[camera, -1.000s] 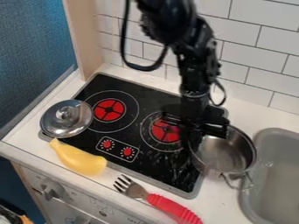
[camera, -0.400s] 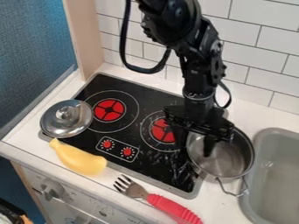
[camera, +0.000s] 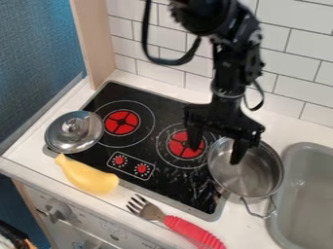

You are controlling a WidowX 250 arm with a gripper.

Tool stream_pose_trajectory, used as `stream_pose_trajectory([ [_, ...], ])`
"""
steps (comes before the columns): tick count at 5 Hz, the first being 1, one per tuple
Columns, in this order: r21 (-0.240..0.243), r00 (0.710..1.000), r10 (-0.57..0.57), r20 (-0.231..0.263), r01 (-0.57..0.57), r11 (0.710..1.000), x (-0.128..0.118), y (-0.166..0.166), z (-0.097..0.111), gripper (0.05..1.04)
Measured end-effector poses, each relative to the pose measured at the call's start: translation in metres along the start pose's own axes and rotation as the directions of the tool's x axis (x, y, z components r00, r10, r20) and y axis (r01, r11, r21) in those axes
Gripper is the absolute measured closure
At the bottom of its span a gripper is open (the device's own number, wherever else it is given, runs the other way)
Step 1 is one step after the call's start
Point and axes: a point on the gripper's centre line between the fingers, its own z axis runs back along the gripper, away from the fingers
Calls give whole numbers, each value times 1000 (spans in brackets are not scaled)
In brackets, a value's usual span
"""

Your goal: Put the pot on the edge of right side of the stove

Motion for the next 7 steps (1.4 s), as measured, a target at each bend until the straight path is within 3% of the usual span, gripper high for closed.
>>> stream_pose_trajectory([
  [2,166,997,78,6,-78,983,2,35,36,83],
  [3,158,990,139,28,-141,977,3,74,50,83],
  [4,112,980,194,34,-197,974,-9,90,61,83],
  [6,24,970,243,27,-244,970,-51,96,93,83],
  [7,-1,962,269,55,-269,963,-72,94,107,83],
])
